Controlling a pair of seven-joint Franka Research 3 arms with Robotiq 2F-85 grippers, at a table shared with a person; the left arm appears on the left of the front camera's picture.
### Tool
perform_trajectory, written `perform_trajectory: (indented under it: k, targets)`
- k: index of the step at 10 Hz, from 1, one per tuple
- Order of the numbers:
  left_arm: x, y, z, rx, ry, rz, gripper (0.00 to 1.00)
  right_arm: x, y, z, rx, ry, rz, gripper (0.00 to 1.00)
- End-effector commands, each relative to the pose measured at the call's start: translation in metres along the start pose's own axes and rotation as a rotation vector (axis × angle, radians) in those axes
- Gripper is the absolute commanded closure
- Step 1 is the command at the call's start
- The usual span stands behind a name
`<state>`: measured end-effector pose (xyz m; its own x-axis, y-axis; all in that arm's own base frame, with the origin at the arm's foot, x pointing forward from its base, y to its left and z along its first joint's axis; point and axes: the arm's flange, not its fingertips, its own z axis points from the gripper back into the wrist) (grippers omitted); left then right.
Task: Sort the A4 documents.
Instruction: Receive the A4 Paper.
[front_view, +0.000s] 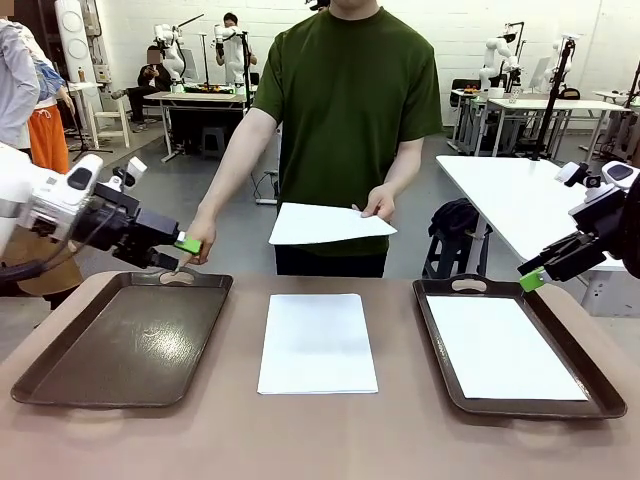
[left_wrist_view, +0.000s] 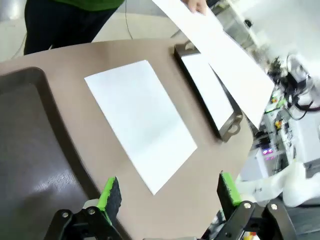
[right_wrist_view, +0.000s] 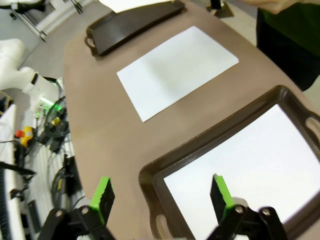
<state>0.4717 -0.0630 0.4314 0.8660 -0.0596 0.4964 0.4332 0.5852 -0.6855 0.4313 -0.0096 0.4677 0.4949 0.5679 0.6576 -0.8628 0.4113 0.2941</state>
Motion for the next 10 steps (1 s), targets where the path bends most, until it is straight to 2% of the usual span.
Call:
perform_trajectory:
  k: [1, 5, 8, 10]
  targets:
    - [0.029, 0.015, -0.024, -0.025, -0.004, 0.061, 0.00, -0.002, 0.000, -0.001, 0.001, 0.003, 0.008, 0.00]
    - [0.063, 0.023, -0.062, -0.157, -0.066, 0.202, 0.00, -0.002, 0.000, -0.001, 0.001, 0.003, 0.008, 0.00]
    - [0.078, 0.024, -0.085, -0.199, -0.088, 0.273, 0.00, -0.002, 0.000, -0.001, 0.001, 0.003, 0.008, 0.00]
    - [0.088, 0.022, -0.108, -0.299, -0.097, 0.333, 0.00, -0.002, 0.000, -0.001, 0.001, 0.003, 0.008, 0.00]
